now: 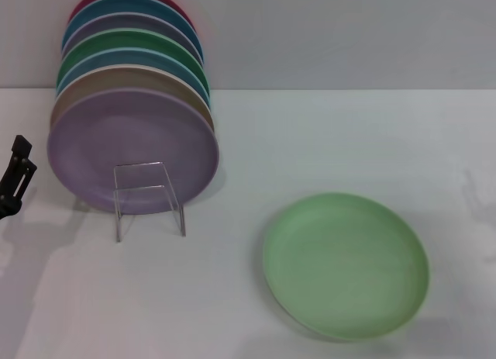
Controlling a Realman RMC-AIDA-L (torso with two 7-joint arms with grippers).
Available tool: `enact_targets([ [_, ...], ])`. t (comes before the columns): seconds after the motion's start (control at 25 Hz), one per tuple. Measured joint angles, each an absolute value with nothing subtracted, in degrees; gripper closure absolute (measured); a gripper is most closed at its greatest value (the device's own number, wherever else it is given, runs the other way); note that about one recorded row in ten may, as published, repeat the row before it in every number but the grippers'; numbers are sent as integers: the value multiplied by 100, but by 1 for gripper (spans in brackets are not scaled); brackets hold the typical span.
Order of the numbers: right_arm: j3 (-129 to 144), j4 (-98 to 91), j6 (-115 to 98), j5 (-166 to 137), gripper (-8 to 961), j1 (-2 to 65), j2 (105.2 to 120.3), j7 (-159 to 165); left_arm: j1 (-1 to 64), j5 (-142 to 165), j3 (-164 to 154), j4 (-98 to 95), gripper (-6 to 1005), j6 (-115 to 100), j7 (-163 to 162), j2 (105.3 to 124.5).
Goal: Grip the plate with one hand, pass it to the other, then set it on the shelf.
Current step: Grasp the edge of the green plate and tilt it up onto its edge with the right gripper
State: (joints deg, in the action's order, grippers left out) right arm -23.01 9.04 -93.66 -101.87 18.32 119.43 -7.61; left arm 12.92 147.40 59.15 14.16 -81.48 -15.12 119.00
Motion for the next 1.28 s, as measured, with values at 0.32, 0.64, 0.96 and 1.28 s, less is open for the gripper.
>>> enact_targets([
  [0.32, -2524, 1621, -9324, -10186, 313, 1847, 11906, -2102, 1327, 14740, 5915, 1400, 182, -8135, -1512, 11891],
  [0.64, -3111, 3406, -8099, -10218, 312, 1839, 11694, -2778, 1358, 14740, 5922, 1374, 182, -8155, -1512, 11890],
  [0.96, -3871, 5219, -5993, -10251, 312, 1678, 11130, -3201, 1375, 14739, 5999, 1346, 182, -8135, -1512, 11882],
  [1.28, -5576, 6538, -3042, -10262, 312, 1232, 11251, -4794, 1392, 14740, 6029, 1342, 182, -8134, -1512, 11877],
])
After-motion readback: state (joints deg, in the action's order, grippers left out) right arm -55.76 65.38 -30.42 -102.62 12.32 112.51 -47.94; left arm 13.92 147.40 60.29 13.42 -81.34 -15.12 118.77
